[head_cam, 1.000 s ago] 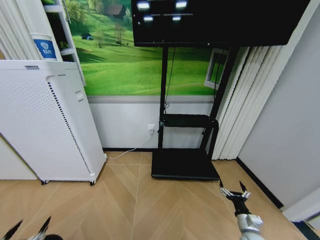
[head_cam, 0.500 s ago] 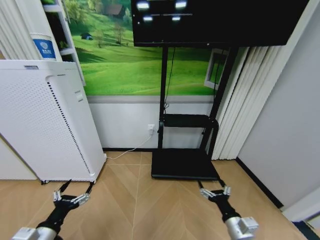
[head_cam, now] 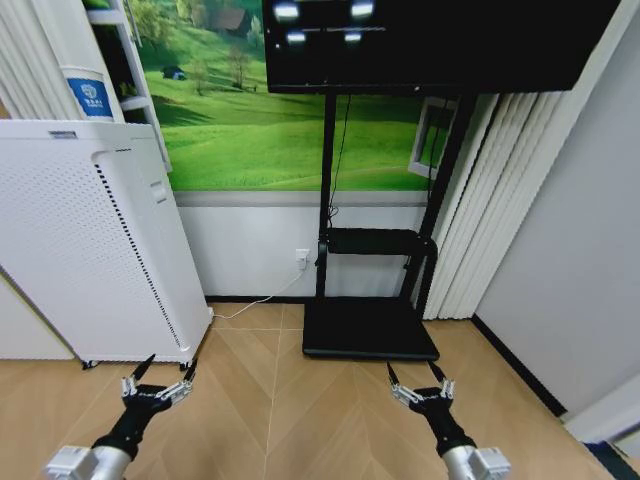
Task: Pick up the trash bin and place the garbage on the floor into it.
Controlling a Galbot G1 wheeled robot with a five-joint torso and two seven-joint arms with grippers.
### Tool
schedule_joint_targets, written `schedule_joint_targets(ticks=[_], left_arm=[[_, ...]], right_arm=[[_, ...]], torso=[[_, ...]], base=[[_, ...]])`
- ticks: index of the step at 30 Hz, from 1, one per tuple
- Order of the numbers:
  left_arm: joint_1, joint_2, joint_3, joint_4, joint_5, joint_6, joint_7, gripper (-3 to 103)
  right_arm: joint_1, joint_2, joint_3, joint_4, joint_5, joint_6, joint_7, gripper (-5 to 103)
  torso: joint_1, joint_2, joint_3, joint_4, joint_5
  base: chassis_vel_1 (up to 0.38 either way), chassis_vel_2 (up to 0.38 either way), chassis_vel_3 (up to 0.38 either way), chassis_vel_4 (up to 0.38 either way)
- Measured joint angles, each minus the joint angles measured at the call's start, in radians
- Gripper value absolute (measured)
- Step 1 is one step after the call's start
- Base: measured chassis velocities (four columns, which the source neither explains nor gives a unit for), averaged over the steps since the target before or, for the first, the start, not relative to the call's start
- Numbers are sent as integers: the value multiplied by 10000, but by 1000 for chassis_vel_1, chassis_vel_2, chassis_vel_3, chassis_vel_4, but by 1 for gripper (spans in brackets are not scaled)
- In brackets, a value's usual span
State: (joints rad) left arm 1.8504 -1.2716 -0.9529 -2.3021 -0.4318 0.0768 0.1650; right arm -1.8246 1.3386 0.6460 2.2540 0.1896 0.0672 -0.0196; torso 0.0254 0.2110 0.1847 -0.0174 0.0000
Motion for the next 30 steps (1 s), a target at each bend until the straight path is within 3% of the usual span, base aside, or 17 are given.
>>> schedule_joint_targets(ticks=[14,30], left_arm=[[-2,-5,-10,30,-6,10,-5,100],[5,-5,-21,41,-17,5,-1,100]], right_arm=[[10,0,14,-26,0,-3,4,100],[18,-2,18,-45,8,-3,9,100]], torso=[[15,46,30,0,0],[218,684,466,0,0]], base=[[0,0,0,0],[0,0,0,0]])
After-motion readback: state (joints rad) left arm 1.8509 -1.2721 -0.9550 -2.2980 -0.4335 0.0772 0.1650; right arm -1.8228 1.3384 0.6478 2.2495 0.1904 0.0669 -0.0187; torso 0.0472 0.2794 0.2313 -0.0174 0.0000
